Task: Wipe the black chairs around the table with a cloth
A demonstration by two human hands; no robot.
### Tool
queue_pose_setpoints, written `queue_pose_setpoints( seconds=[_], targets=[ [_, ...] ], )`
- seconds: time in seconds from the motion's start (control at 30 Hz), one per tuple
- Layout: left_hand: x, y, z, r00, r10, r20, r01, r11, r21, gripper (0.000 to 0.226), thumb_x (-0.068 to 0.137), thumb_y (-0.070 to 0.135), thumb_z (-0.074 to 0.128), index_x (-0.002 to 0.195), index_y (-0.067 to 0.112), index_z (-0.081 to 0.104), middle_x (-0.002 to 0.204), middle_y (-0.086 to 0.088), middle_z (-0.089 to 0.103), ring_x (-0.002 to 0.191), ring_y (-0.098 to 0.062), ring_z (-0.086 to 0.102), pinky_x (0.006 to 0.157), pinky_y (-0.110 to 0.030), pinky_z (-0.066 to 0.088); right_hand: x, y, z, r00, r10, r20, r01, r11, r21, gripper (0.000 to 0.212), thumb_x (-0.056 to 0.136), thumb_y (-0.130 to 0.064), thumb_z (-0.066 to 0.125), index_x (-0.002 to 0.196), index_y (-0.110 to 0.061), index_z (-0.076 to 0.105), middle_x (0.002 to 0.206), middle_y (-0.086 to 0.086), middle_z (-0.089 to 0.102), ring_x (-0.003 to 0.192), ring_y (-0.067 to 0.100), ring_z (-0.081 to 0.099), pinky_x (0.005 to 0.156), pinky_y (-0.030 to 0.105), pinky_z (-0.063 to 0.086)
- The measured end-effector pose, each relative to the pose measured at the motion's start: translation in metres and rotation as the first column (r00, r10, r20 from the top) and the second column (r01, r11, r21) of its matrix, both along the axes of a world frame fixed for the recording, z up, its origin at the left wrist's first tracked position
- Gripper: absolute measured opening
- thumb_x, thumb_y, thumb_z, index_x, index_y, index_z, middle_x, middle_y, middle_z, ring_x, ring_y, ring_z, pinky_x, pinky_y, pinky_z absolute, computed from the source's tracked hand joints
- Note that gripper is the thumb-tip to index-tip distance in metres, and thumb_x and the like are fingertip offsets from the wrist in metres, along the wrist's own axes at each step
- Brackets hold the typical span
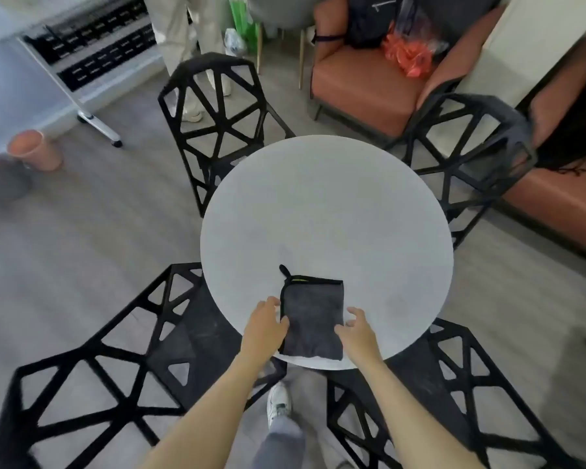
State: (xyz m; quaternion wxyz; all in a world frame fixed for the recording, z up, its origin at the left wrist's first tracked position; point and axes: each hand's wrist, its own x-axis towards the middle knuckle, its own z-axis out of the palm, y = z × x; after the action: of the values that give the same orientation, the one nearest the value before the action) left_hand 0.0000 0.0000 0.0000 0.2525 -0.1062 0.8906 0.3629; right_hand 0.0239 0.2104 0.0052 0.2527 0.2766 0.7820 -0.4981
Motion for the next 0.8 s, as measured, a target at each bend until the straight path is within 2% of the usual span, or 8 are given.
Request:
queue_pose_setpoints(
  seconds=[0.1,0.23,0.3,0.37,0.43,0.5,0.67,0.8],
  targets=[
    [-0.012,0.006,-0.013,0.999,0.046,0.005,-0.046,0.999,-0.015,0.049,0.100,0.031,0.062,0.143,0.015,0.043,0.131,-0.006,0.059,0.115,-0.023,0.059,0.089,-0.035,0.051,-0.009,-0.006,-0.012,0.992,-0.115,0.043,0.116,0.993,-0.001,0.056,0.102,-0.020,0.060,0.152,-0.015,0.036,0.122,0.004,0.059,0.097,0.011,0.060,0.069,0.015,0.043],
    [-0.025,0.018,-0.022,0.978,0.205,0.038,-0.204,0.978,-0.048,0.057,0.097,0.034,0.067,0.142,0.018,0.038,0.105,0.003,0.066,0.096,-0.019,0.063,0.080,-0.034,0.046,-0.019,-0.010,-0.026,0.973,-0.225,0.047,0.222,0.972,0.074,0.040,0.098,-0.022,0.068,0.135,-0.009,0.058,0.120,0.006,0.067,0.098,0.017,0.060,0.071,0.021,0.045],
    [-0.032,0.020,-0.029,0.977,0.192,0.090,-0.177,0.972,-0.157,0.044,0.093,0.037,0.067,0.127,0.024,0.042,0.097,0.006,0.067,0.092,-0.020,0.063,0.082,-0.037,0.042,-0.022,-0.009,-0.034,0.971,-0.234,0.045,0.231,0.971,0.067,0.027,0.095,-0.019,0.070,0.121,-0.010,0.070,0.107,0.001,0.070,0.094,0.015,0.064,0.075,0.023,0.047],
    [-0.039,0.022,-0.032,0.967,0.176,0.182,-0.138,0.969,-0.206,0.026,0.087,0.034,0.068,0.102,0.023,0.049,0.089,0.006,0.064,0.087,-0.021,0.062,0.084,-0.038,0.047,-0.022,-0.008,-0.036,0.974,-0.223,0.048,0.222,0.974,0.040,0.019,0.095,-0.016,0.069,0.113,-0.013,0.070,0.103,-0.002,0.068,0.096,0.016,0.065,0.076,0.023,0.047],
    [-0.042,0.025,-0.032,0.962,0.168,0.214,-0.133,0.977,-0.169,0.020,0.082,0.030,0.069,0.078,0.020,0.052,0.075,0.004,0.061,0.076,-0.020,0.062,0.076,-0.035,0.050,-0.019,-0.004,-0.034,0.981,-0.190,0.020,0.190,0.981,0.032,0.013,0.095,-0.014,0.067,0.107,-0.015,0.064,0.102,-0.002,0.065,0.092,0.011,0.062,0.069,0.020,0.044],
    [-0.039,0.031,-0.029,0.974,0.146,0.172,-0.127,0.985,-0.118,0.026,0.081,0.025,0.071,0.069,0.017,0.049,0.067,0.001,0.056,0.067,-0.019,0.056,0.064,-0.032,0.043,-0.009,0.004,-0.032,0.985,-0.172,-0.018,0.172,0.984,0.037,0.014,0.094,-0.015,0.066,0.107,-0.015,0.061,0.102,-0.002,0.065,0.090,0.007,0.061,0.066,0.018,0.042],
    [-0.001,0.063,-0.004,0.995,0.088,0.048,-0.091,0.994,0.068,0.020,0.091,0.020,0.071,0.095,0.008,0.056,0.084,-0.001,0.060,0.076,-0.016,0.054,0.061,-0.026,0.040,0.033,0.041,-0.013,0.953,-0.279,-0.116,0.283,0.959,0.018,0.010,0.094,-0.013,0.063,0.102,-0.019,0.062,0.098,-0.003,0.065,0.085,0.011,0.062,0.065,0.021,0.047],
    [0.056,0.105,0.020,0.995,0.086,-0.051,-0.078,0.987,0.143,0.018,0.094,0.019,0.071,0.096,0.012,0.055,0.086,0.001,0.061,0.076,-0.013,0.055,0.059,-0.020,0.040,0.083,0.084,0.010,0.918,-0.315,-0.240,0.317,0.948,-0.035,0.017,0.096,-0.010,0.062,0.109,-0.021,0.062,0.097,0.000,0.066,0.084,0.008,0.060,0.064,0.015,0.042]
  ],
)
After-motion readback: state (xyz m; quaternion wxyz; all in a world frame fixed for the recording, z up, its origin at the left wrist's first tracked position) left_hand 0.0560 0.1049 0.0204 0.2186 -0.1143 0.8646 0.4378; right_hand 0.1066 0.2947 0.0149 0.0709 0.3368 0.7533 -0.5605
